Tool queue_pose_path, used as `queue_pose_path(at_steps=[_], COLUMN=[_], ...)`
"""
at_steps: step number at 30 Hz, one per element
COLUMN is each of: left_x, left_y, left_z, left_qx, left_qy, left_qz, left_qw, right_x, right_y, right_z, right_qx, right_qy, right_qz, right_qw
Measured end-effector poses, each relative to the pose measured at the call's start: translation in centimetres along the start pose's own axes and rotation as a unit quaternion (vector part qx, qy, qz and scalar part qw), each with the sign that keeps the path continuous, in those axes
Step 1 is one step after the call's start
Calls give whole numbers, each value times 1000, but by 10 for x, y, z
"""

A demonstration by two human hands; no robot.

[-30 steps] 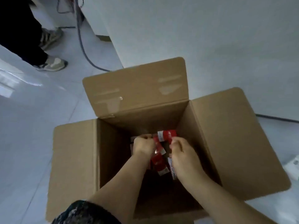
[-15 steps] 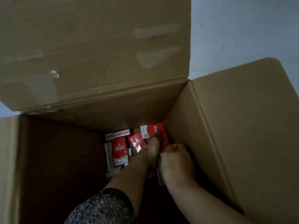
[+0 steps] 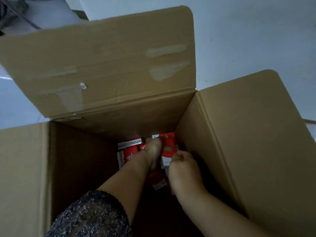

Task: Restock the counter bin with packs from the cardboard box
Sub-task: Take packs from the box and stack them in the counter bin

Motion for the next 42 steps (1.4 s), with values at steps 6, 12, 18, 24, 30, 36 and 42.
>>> queue_pose_path(at_steps=[6, 12, 18, 24, 30, 36, 42], left_x=[-93, -214, -382, -590, -758, -851, -890], left_y=[34, 52, 40, 14, -18, -55, -96], left_z=[37, 57, 96, 151, 190, 229, 299], left_qx=[26, 32, 46, -6, -73, -47, 22], left_qy=[-38, -139, -340, -509, -594, -632, -668], left_qz=[19, 42, 14, 38, -6, -67, -86], left_qw=[999, 989, 939, 860, 801, 771, 739], right_x=[-46, -135, -253, -398, -528, -601, -614], right_y=[16, 69, 164, 277, 371, 429, 477], right_z=[-36, -95, -161, -231, -292, -349, -409], right_qx=[13, 31, 32, 93, 124, 113, 58], right_qy=[54, 136, 263, 359, 463, 523, 496], right_qz=[-36, -56, -16, 15, 48, 100, 216], right_qw=[998, 989, 964, 929, 876, 839, 839])
Point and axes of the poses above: each hand's wrist, its own x-axis towards the middle knuckle, its own y-axis out of the back of the hand, z = x × y, the point moved 3 cm from there along x, towards the middle knuckle, and after that the axes turned 5 degrees about -x, right-handed, at the moved point
